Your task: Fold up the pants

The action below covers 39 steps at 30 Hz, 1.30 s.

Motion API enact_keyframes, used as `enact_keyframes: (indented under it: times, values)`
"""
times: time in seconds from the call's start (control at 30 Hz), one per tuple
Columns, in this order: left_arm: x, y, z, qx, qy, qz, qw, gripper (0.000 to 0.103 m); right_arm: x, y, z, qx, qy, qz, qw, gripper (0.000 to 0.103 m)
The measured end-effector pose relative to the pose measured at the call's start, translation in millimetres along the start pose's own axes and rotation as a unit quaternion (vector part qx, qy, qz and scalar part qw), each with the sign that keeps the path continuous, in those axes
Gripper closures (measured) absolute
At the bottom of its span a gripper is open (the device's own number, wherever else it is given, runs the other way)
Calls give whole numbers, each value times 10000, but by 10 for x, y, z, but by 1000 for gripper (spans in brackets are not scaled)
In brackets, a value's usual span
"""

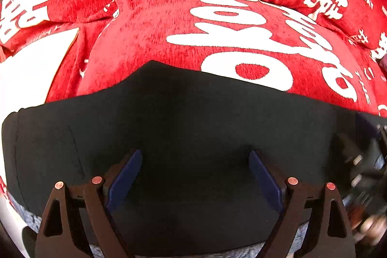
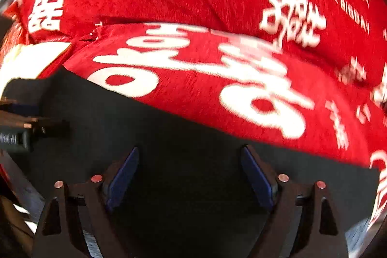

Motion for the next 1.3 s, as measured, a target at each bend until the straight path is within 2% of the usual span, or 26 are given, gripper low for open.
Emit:
enact_keyframes:
  times: [0.07,0.1,0.13,0.2,0.27,0.33,0.37,0.4,0.43,0.47,0.5,0.57,0.6,0.7,0.8,0.87,0.93,1.0,1.03,1.1,1.13,1.2,1.3]
  values:
    - [44,-15,-10,-54,11,-8,10000,8,-351,-78,17,46,-95,158,9998,15]
    - [101,-26,-5,-53,102,-54,9999,0,-558,-111,30,66,-212,296,9993,15]
    - [148,-32,17,-49,98,-145,9998,0,-797,-159,67,141,-427,442,9980,10]
    - [153,-34,-4,-115,75,-116,9998,0,-1530,-362,136,375,-587,1230,9900,1]
    - [134,-40,-17,-125,130,-57,9998,0,-2162,-583,206,596,-1060,1834,9755,1]
    - [142,-44,-46,-81,173,-126,9997,0,-2411,-674,107,386,-526,2094,9757,7]
    - [137,-68,-82,-93,174,-187,9996,0,-2387,-652,93,434,-620,1926,9784,7]
    - [129,-76,-147,-180,115,-222,9995,0,-2350,-654,79,507,-885,1632,9813,7]
    - [131,-90,-244,-351,56,-232,9991,0,-2321,-645,31,537,-1332,1347,9804,7]
    - [152,-113,-268,-396,94,-241,9989,0,-2250,-590,-22,477,-1423,1333,9796,7]
    - [207,-155,-261,-347,174,-256,9989,0,-2187,-556,-115,341,-1290,1424,9808,6]
    - [349,-262,-105,2,313,-277,9991,0,-1968,-543,-304,131,-950,1652,9816,6]
    - [372,-249,-126,-197,170,-258,9993,0,-1892,-573,-311,172,-896,1657,9819,4]
    - [385,-251,-189,-107,231,-224,9994,0,-1596,-786,-184,747,-712,1597,9818,4]
    - [419,-214,-431,-496,179,-173,9985,0,-1564,-801,-187,766,-788,1928,9751,3]
    - [568,-233,-525,-656,318,-137,9972,0,-1469,-773,-339,649,-474,2182,9726,3]
    - [899,-310,-549,-636,531,-344,9960,0,-1319,-754,-457,539,-389,2010,9773,3]
    - [1357,-433,-473,-438,587,-831,9938,0,-1099,-745,-483,545,-480,1601,9844,3]
    - [1497,-487,-482,-508,220,-1042,9930,0,-1011,-771,-462,609,-459,1479,9861,2]
    - [1599,-541,-649,-602,65,-1069,9924,0,-890,-844,-371,852,-489,1352,9859,2]
    - [1639,-581,-813,-793,229,-1022,9913,0,-869,-866,-362,873,-585,1336,9855,1]
    - [1690,-654,-1000,-1111,251,-898,9894,0,-786,-806,-444,821,-533,1390,9854,1]
    - [1958,-870,-1048,-1057,358,-1128,9873,0,-475,-637,-647,555,-253,1187,9911,1]
Point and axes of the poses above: each gripper's, at about its wrist camera, not at the fingertips, and z roughly the way its jaws point, x to its left, y to its top, the point moved 8 cm from there along z, roughly the way its jaws point, and after that the axes turned 13 degrees about -y, right-handed, at the moved point
